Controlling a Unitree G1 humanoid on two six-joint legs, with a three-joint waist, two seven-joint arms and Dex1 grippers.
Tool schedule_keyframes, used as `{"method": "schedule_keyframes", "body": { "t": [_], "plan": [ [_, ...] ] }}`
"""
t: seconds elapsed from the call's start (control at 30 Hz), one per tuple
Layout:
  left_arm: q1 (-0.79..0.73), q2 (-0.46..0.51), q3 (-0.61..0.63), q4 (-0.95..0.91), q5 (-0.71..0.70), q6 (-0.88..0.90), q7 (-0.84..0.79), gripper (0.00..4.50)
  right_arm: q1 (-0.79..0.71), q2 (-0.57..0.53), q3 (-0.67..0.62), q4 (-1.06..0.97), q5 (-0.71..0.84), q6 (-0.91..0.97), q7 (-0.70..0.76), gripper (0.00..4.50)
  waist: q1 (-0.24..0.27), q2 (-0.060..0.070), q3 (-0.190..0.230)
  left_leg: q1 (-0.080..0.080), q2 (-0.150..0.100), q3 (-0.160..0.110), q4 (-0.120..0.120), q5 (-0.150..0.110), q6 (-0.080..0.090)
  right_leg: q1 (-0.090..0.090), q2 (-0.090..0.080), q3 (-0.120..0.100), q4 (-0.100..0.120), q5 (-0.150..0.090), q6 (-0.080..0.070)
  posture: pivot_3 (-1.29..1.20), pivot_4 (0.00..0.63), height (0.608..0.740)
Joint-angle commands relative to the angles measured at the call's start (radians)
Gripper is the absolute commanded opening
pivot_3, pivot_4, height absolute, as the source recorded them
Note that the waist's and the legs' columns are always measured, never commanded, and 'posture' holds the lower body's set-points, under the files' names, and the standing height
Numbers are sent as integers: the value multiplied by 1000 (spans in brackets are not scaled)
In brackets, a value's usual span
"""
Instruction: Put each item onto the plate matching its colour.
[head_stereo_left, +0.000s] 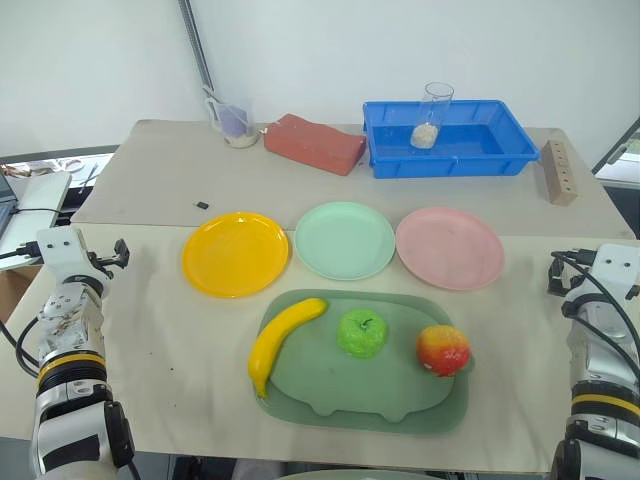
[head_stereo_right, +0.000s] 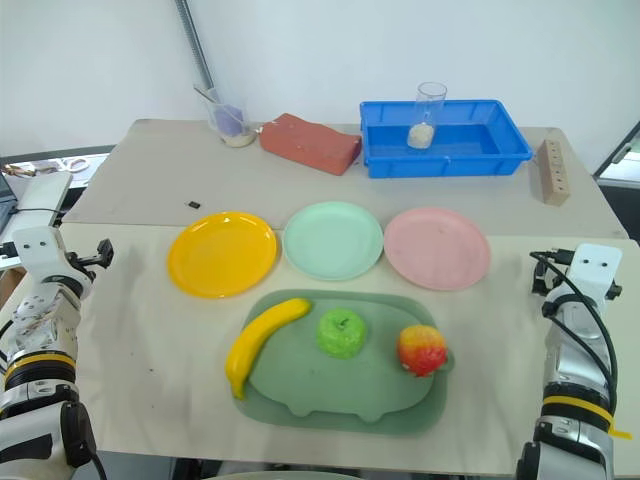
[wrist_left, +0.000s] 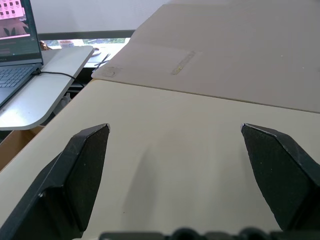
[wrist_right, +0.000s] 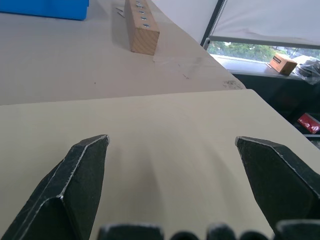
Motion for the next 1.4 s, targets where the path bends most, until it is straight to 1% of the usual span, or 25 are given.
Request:
{"method": "schedule_keyframes", "body": {
  "t": [0.03, 0.17, 0.23, 0.3, 0.33, 0.43, 0.5, 0.57, 0.63, 0.73, 0.83, 0.93, 1.03, 1.13, 1.23, 1.33, 1.37, 1.4],
  "plan": [
    [-5, 45, -6, -54, 2, -29, -52, 4500, -21, -42, -12, -13, -9, -28, 5, 4485, 0, 0, 0, 0, 0, 0, 0, 0, 0, 0, 0, 0, 0, 0, 0, 0, 150, 740],
    [47, 79, -81, -305, -59, 32, -307, 4500, -43, -81, 12, -28, 1, -33, 83, 4485, 1, 0, 0, -1, 0, 0, 0, 0, -1, 0, 0, 0, 0, 0, 0, 0, 150, 740],
    [89, 101, -131, -452, -98, 89, -427, 4500, -66, -96, 36, -61, 21, -32, 158, 4485, -3, 0, 0, -1, 0, 0, 0, 0, -1, 0, 0, 0, 0, 0, 0, 0, 150, 740],
    [118, 118, -164, -571, -138, 161, -500, 4500, -91, -110, 67, -91, 38, -32, 245, 4485, -5, 2, -1, -1, 0, 1, -1, 0, -1, 1, 0, 0, 0, 0, 0, 0, 150, 740],
    [139, 133, -190, -650, -165, 207, -547, 4500, -105, -116, 89, -128, 66, -22, 319, 4485, -7, 3, -1, -1, 0, 1, 0, 0, -1, 1, 0, 0, 0, 0, 0, 0, 150, 740],
    [197, 195, -279, -861, -221, 318, -685, 4500, -126, -135, 164, -295, 175, 51, 552, 4485, -22, 5, 0, -2, 0, 1, -2, 0, 0, 1, 0, 1, 0, 0, 0, 0, 150, 740],
    [202, 220, -312, -939, -248, 373, -728, 4500, -130, -141, 202, -402, 249, 130, 645, 4485, -25, 5, 0, -2, 1, 1, -2, 0, 0, 1, 1, 1, 0, 0, 0, 0, 150, 740],
    [208, 245, -362, -1033, -273, 448, -763, 4500, -113, -155, 262, -568, 363, 250, 756, 4485, -24, 4, 1, -2, 1, 0, -2, 0, 0, 1, 1, 0, 0, 0, 0, 0, 150, 740],
    [228, 266, -408, -1104, -278, 493, -791, 4500, -95, -167, 310, -705, 452, 351, 819, 4485, -24, 4, 1, -2, 1, 0, -2, 0, 0, 1, 1, 0, 0, 0, -1, 0, 150, 740],
    [266, 290, -470, -1172, -261, 495, -836, 4500, -64, -184, 377, -864, 529, 455, 866, 4485, -19, 2, 2, -1, 1, 0, -2, 0, 0, 0, 1, 0, -1, -1, -2, 0, 150, 740],
    [270, 287, -546, -1186, -204, 485, -834, 4500, -2, -205, 451, -997, 550, 482, 917, 4485, -7, 1, 2, -1, 1, 0, -1, 0, 0, -1, -1, -1, -4, -2, -3, 0, 150, 740],
    [253, 269, -597, -1162, -153, 471, -821, 4500, 23, -214, 476, -1052, 558, 495, 934, 4485, -1, 0, 3, -3, 2, 0, -1, 0, 0, -2, 0, 0, -7, -3, -7, 0, 150, 740],
    [246, 252, -645, -1131, -100, 426, -832, 4500, 28, -228, 501, -1069, 527, 476, 958, 4485, 3, -1, 3, -3, 2, 0, -1, 0, 0, -2, -1, 0, -9, -3, -8, 0, 150, 740],
    [235, 232, -676, -1094, -54, 402, -827, 4500, 29, -219, 502, -1073, 524, 474, 952, 4485, 4, -2, 4, -3, 2, 0, -1, 0, 0, -2, 0, 0, -10, -3, -8, 0, 150, 740],
    [236, 220, -676, -1072, -30, 391, -819, 3702, 31, -216, 503, -1078, 519, 472, 948, 4500, 4, -2, 4, -4, 2, 0, -1, -1, 1, -2, 0, 0, -10, -1, -5, 0, 150, 740],
    [236, 215, -680, -1053, 4, 382, -806, 2302, 34, -214, 499, -1075, 507, 464, 945, 4500, 3, -3, 4, -3, 2, 0, -1, -1, 1, -2, 0, 0, -9, -1, -5, 0, 150, 740],
    [236, 213, -680, -1044, 19, 382, -796, 1736, 32, -211, 499, -1070, 502, 460, 943, 4500, 3, -3, 4, -3, 2, 0, -1, -1, 1, -2, 0, 0, -9, -1, -5, 0, 150, 740],
    [237, 210, -680, -1039, 28, 381, -791, 1362, 30, -209, 498, -1067, 498, 457, 941, 4500, 3, -3, 4, -3, 2, 0, -1, -1, 1, -2, 0, 0, -9, -1, -5, 0, 150, 740]
  ]
}}
